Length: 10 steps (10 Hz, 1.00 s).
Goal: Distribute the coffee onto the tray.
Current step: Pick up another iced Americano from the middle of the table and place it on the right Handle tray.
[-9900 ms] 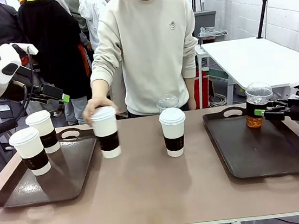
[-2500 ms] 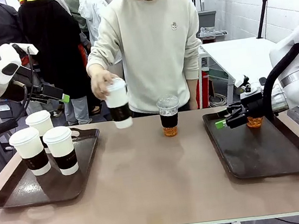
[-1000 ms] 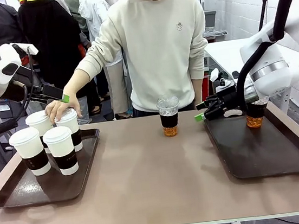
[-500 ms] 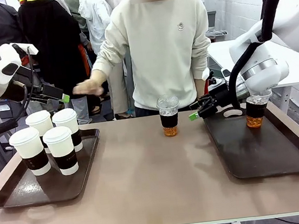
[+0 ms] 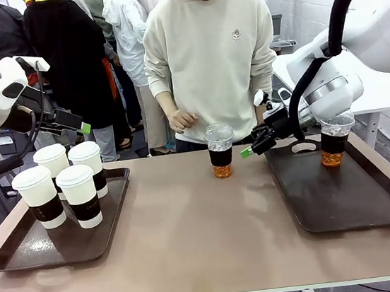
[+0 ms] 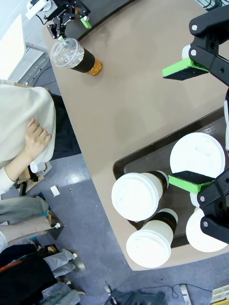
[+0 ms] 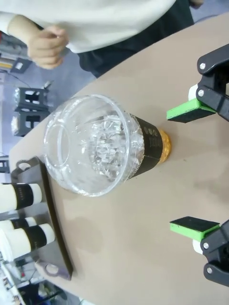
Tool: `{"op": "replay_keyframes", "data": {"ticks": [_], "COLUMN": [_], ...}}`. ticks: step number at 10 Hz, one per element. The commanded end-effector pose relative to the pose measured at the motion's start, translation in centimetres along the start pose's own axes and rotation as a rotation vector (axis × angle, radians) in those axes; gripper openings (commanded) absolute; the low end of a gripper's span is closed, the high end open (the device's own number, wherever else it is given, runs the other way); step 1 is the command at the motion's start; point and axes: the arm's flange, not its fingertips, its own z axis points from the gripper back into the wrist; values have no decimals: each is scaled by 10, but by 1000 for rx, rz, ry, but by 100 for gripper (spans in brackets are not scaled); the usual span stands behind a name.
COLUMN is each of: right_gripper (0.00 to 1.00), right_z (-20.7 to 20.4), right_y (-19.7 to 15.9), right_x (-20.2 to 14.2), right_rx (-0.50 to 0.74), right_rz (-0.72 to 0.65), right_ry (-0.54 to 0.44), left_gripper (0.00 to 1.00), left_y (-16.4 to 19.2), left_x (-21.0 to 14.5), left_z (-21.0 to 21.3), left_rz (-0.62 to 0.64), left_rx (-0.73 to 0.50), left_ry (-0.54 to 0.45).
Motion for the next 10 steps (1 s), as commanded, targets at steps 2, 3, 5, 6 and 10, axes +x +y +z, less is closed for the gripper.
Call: {"op": "replay_keyframes", "data": {"ticks": [2, 3, 5, 6, 10], "right_gripper": [100, 100, 100, 100, 100], "right_z": [-9, -9, -4, -4, -4], "right_y": [-16, -15, -7, -7, -7], "right_x": [5, 6, 0, 0, 0], "right_rx": [-1, 4, 4, 4, 4], "right_rz": [-29, -30, -7, -7, -7], "right_ry": [64, 74, 32, 32, 32], "left_gripper": [100, 100, 100, 100, 100], "left_y": [1, 1, 1, 1, 1], "left_x": [0, 0, 0, 0, 0], "left_z": [0, 0, 0, 0, 0], "left_rz": [11, 11, 11, 11, 11], "left_rx": [-2, -2, -2, -2, -2], "left_ry": [3, 3, 3, 3, 3]}}
